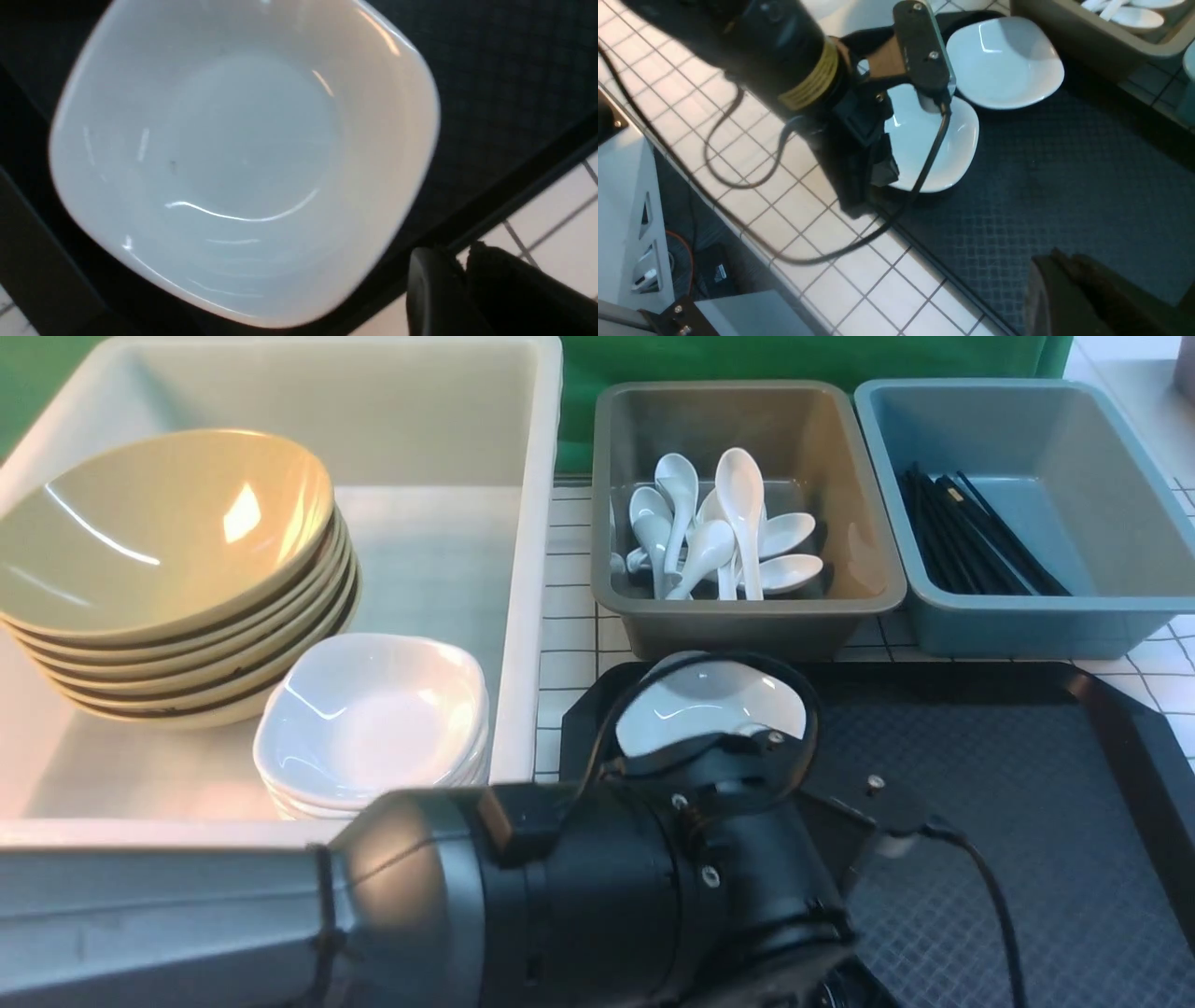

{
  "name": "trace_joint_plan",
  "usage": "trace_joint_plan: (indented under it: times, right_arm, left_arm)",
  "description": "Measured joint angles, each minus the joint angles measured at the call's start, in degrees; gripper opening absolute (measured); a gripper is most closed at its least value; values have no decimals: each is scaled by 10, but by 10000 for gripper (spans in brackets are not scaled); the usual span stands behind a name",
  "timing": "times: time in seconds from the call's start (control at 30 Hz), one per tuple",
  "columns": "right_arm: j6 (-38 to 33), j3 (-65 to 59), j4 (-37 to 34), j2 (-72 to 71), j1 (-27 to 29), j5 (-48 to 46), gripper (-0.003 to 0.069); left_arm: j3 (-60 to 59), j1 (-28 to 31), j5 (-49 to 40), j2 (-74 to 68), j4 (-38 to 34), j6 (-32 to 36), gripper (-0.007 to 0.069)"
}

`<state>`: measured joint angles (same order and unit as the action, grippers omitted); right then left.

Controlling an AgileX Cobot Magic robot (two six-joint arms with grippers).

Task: On white black table put chopsticks spoon bowls plates into blue grey white boxes.
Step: 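Grasp the small white bowl on the black tray by its rim with the left gripper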

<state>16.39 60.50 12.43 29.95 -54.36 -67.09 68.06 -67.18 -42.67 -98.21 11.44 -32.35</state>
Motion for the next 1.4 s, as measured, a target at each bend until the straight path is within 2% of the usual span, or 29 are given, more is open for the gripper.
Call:
trace_joint_plan:
  times: [0.23,0.3,0.4,0.53,0.6,0.63,0.73,0.87,0.93,0.97,1.13,1.27,1.4]
  right_arm:
    - [0,0,0,-36,0,0,47]
    - [0,0,0,-41,0,0,46]
    - [0,0,0,-46,0,0,46]
    - [0,0,0,-48,0,0,46]
    - [0,0,0,-48,0,0,46]
    - [0,0,0,-48,0,0,46]
    - [-4,0,0,-48,0,0,46]
    - [-9,0,0,-48,0,0,46]
    - [-12,0,0,-48,0,0,46]
    - [-13,0,0,-48,0,0,46]
    - [-13,0,0,-48,0,0,46]
    - [-14,0,0,-48,0,0,46]
    - [-14,0,1,-48,0,0,46]
  left_arm:
    - [0,5,32,-16,16,43,340]
    - [0,5,46,-28,24,46,393]
    - [1,5,69,-69,66,44,482]
    - [1,5,74,-109,140,10,489]
    - [7,5,84,-126,200,-53,486]
    - [8,5,85,-127,203,-53,485]
    - [12,5,89,-136,236,-102,470]
    - [12,4,91,-137,228,-112,351]
    - [13,3,87,-136,222,-108,182]
    - [14,2,79,-131,220,-104,137]
    - [12,4,59,-88,164,-89,118]
    - [10,0,59,-21,120,-73,17]
    - [15,-1,70,31,117,-70,15]
